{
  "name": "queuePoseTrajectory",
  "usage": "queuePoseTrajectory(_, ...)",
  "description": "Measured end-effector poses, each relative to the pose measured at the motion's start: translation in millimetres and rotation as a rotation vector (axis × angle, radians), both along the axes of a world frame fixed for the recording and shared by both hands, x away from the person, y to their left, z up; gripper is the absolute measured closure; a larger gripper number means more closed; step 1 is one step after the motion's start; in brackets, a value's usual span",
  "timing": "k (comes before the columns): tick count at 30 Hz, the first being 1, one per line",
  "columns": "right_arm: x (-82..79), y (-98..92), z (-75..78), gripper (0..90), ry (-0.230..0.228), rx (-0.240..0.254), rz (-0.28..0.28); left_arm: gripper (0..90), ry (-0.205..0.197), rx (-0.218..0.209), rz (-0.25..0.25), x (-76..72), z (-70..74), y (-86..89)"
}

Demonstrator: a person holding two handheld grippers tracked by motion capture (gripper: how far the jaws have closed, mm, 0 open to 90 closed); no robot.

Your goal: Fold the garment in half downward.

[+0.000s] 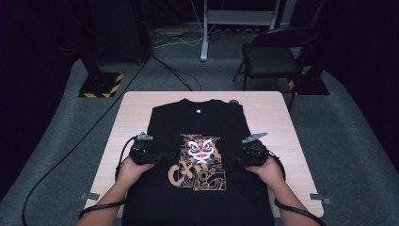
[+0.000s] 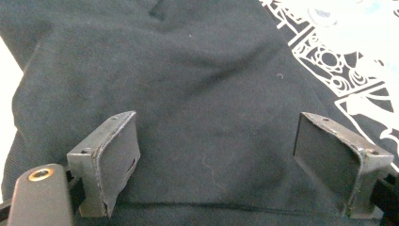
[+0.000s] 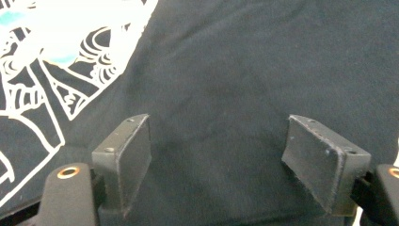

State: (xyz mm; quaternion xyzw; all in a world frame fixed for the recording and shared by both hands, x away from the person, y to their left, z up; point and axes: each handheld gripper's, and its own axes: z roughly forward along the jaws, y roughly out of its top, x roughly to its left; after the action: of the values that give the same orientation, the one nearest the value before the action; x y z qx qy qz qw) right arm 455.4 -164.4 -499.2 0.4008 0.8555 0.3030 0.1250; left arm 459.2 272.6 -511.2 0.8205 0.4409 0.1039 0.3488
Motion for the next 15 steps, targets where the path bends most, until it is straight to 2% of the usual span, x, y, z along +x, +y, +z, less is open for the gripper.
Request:
queuePoseTrajectory(3,2.9,4.1,-1.0,24.6,0.002,-0.013,0.0,15.2,-0.013,0.028,0.011,-3.2,-0.9,-3.2)
queuePoseTrajectory(6,2.6,7.4,-0.1,25.7,-0.019,-0.043,0.0,15.0,-0.028,0.065,0.015,-6.2,-1.5,-8.1)
queuePoseTrajectory(10,6.9,3.2,7.8,29.6,-0.049,-0.032,-0.041,14.9,-0.048,0.086,0.013,-10.4,-3.0,-9.5)
queuePoseTrajectory(13,14.7,-4.4,8.2,35.4,-0.039,-0.012,-0.073,15.0,-0.058,0.089,0.012,-12.2,-3.8,-8.6)
queuePoseTrajectory(15,21.3,-9.1,4.2,40.8,-0.011,-0.003,-0.088,15.1,-0.062,0.094,0.013,-13.1,-4.0,-8.6)
